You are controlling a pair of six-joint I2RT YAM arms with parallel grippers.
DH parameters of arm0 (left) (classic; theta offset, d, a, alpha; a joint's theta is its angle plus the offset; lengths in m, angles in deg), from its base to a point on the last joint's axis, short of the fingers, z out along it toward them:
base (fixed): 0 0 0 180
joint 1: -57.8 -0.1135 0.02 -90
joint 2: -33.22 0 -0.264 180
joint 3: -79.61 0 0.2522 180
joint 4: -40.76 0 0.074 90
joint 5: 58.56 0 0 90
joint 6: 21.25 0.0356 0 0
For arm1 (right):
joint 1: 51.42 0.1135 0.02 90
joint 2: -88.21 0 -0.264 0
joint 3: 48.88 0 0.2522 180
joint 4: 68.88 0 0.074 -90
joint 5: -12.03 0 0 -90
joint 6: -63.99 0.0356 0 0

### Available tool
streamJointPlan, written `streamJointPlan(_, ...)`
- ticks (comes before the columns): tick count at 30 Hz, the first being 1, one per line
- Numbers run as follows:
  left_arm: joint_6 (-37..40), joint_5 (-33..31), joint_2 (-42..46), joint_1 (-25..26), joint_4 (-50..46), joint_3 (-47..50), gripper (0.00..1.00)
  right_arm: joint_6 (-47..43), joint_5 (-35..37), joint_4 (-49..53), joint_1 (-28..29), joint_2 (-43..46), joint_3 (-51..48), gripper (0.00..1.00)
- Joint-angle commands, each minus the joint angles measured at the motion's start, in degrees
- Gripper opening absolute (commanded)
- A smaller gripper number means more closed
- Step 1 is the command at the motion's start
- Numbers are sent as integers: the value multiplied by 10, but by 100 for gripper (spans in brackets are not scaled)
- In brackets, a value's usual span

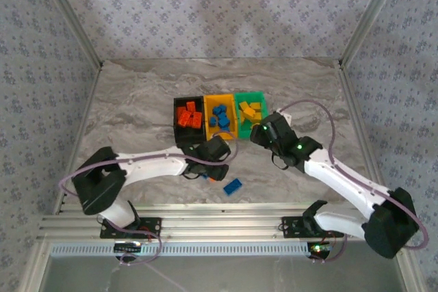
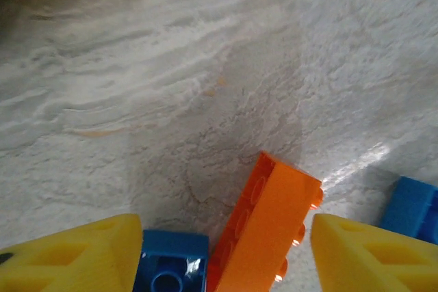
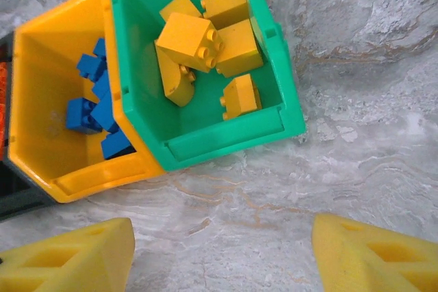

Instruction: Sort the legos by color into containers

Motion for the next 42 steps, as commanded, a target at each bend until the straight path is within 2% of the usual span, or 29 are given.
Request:
streamJointPlan(1, 23, -29, -29, 14, -34, -33, 60, 17, 22, 22, -1, 31, -17, 71)
streamJointPlan(9, 16, -39, -60, 38, -45, -42, 48, 16, 22, 34, -14, 63, -31, 71)
streamJointPlan(11, 14, -38, -64, 41, -45, -42, 48, 14, 21, 34, -18, 67, -32, 71)
streamJointPlan(15, 14, -40, -76, 42, -43, -43, 57, 12, 19, 32, -24, 74, -35, 72)
streamJointPlan(18, 14, -39, -87, 43, -40, -45, 57, 13, 18, 32, -27, 79, -39, 72)
streamJointPlan(25, 11, -45, -75, 48, -29, -44, 37, 16, 17, 41, -34, 100, -50, 72)
streamJointPlan(30, 8, -68, -23, 43, -24, -43, 31, 17, 21, 41, -36, 109, -53, 72)
streamJointPlan(32, 6, -79, 11, 29, -23, -40, 29, 14, 21, 37, -36, 108, -55, 72)
streamJointPlan(35, 1, -84, 70, -21, -12, -26, 29, 13, 12, 28, -35, 107, -62, 72)
streamJointPlan(39, -7, -72, 116, -124, 4, -26, 29, 14, 3, 19, -29, 99, -71, 72)
streamJointPlan(42, -12, -37, 113, -201, 29, -40, 29, 14, 1, 19, -24, 91, -73, 72)
